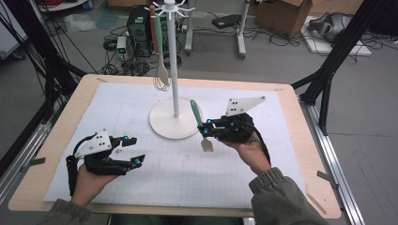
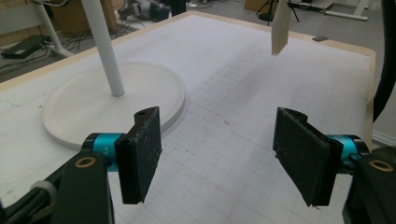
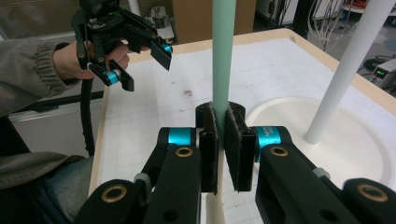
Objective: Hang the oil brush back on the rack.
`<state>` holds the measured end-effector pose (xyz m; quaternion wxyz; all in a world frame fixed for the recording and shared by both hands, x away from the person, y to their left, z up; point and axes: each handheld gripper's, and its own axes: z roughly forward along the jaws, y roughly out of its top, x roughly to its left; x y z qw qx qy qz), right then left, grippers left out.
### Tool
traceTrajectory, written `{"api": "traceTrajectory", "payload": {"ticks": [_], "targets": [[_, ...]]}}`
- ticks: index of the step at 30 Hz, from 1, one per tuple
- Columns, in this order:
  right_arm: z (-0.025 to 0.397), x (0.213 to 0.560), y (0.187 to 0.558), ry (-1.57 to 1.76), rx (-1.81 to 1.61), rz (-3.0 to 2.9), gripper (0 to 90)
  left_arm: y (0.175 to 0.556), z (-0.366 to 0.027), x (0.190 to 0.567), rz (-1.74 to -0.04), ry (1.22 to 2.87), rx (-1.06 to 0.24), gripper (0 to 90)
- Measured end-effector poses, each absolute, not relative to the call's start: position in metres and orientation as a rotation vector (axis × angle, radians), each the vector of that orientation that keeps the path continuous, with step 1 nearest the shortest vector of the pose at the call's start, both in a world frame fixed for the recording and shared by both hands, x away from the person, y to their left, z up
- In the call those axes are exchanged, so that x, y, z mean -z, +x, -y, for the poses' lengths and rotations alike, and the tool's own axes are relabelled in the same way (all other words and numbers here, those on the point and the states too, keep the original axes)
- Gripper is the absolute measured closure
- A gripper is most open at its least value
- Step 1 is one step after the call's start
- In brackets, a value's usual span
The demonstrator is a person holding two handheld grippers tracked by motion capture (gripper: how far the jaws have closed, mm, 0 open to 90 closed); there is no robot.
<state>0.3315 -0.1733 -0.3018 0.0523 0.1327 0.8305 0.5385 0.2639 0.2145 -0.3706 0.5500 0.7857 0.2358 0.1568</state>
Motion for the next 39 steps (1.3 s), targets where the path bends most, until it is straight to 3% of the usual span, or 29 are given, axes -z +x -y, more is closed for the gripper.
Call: {"api": "traceTrajectory", "payload": {"ticks": [21, 39], "targets": [[0.156, 0.261, 0.352, 0.356, -1.672, -2.503, 84.8, 0.264, -0.218, 0.37, -0.564, 1.853, -0.375, 31.6], [0.127, 0.229, 0.392, 0.349, -1.824, -2.482, 84.8, 0.261, -0.227, 0.369, -0.592, 1.832, -0.387, 30.5]]}}
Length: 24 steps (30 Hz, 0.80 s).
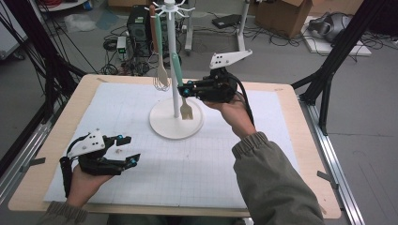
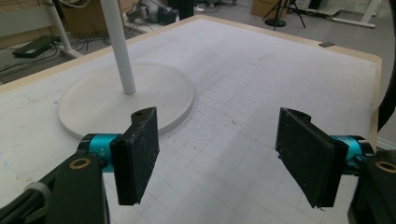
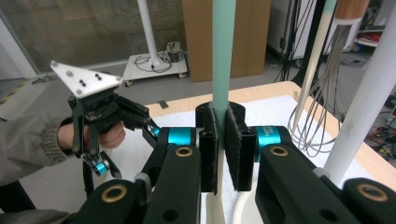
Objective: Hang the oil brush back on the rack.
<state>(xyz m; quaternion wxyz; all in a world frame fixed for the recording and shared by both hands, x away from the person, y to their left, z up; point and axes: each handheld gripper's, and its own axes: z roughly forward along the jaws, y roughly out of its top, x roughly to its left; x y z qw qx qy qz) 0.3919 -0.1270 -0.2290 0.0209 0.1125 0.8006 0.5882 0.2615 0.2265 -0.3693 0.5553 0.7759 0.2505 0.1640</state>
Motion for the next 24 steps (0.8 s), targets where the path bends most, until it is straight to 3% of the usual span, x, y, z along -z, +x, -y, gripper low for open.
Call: {"api": "traceTrajectory", "payload": {"ticks": [24], "targets": [[0.116, 0.194, 0.427, 0.394, -1.853, -2.443, 84.8, 0.261, -0.231, 0.37, -0.599, 1.837, -0.401, 29.2]]}}
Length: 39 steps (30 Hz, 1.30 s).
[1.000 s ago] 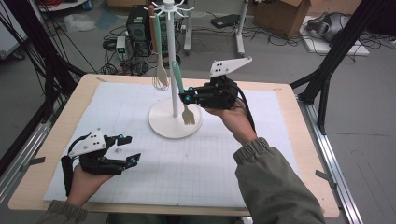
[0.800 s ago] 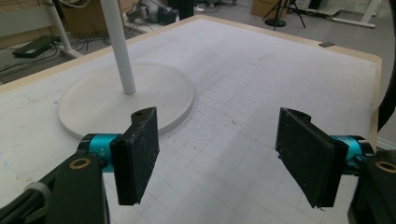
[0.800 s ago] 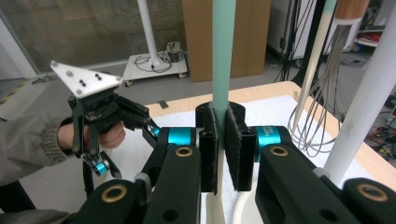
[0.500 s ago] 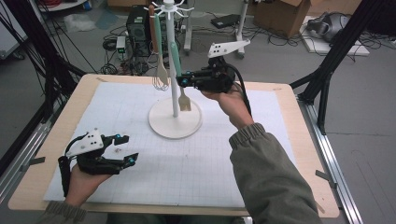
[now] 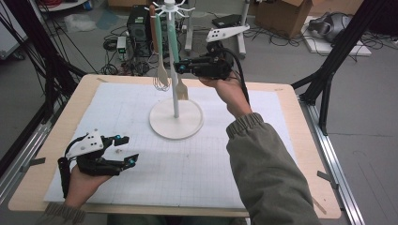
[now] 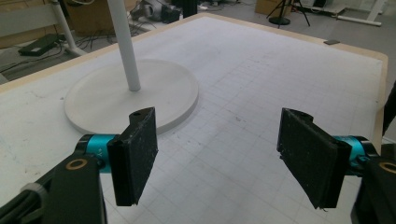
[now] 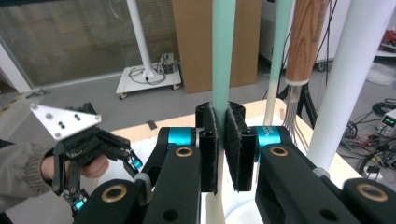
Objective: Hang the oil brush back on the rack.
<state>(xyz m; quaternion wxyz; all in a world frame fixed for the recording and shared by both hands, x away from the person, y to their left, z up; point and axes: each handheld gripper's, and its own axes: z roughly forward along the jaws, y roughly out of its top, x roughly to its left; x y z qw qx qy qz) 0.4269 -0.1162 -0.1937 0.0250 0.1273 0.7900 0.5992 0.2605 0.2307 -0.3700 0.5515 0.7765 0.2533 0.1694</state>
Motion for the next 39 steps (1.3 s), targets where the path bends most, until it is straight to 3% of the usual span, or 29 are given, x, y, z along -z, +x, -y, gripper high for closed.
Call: {"api": "traceTrajectory", "payload": {"ticks": [13, 39], "targets": [[0.107, 0.18, 0.438, 0.404, -1.796, -2.438, 84.8, 0.26, -0.229, 0.372, -0.598, 1.848, -0.399, 29.1], [0.109, 0.187, 0.448, 0.465, -1.804, -2.424, 84.7, 0.259, -0.232, 0.37, -0.598, 1.843, -0.4, 29.1]]}}
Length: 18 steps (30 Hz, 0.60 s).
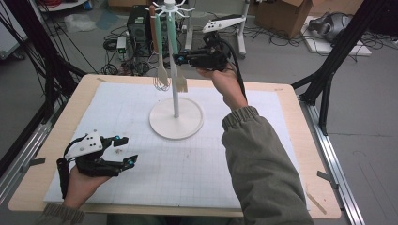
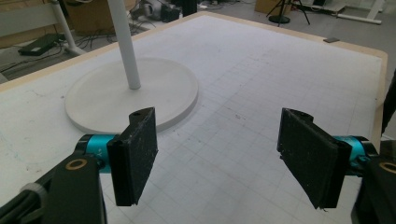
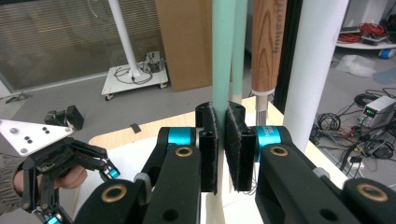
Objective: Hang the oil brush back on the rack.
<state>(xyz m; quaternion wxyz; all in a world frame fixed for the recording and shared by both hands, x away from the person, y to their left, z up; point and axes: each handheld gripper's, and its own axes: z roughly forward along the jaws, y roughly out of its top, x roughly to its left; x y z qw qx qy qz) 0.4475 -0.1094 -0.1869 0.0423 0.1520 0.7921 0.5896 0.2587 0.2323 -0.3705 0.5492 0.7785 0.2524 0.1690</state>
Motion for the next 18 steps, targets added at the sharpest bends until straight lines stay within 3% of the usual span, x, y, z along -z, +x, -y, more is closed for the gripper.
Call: {"api": "traceTrajectory", "payload": {"ticks": [11, 18], "targets": [[0.1075, 0.1884, 0.4477, 0.489, -1.784, -2.416, 82.8, 0.2587, -0.2332, 0.3703, -0.606, 1.841, -0.407, 28.6], [0.1136, 0.1854, 0.444, 0.512, -1.746, -2.4, 71.4, 0.2588, -0.2338, 0.3701, -0.607, 1.842, -0.412, 28.2]]}}
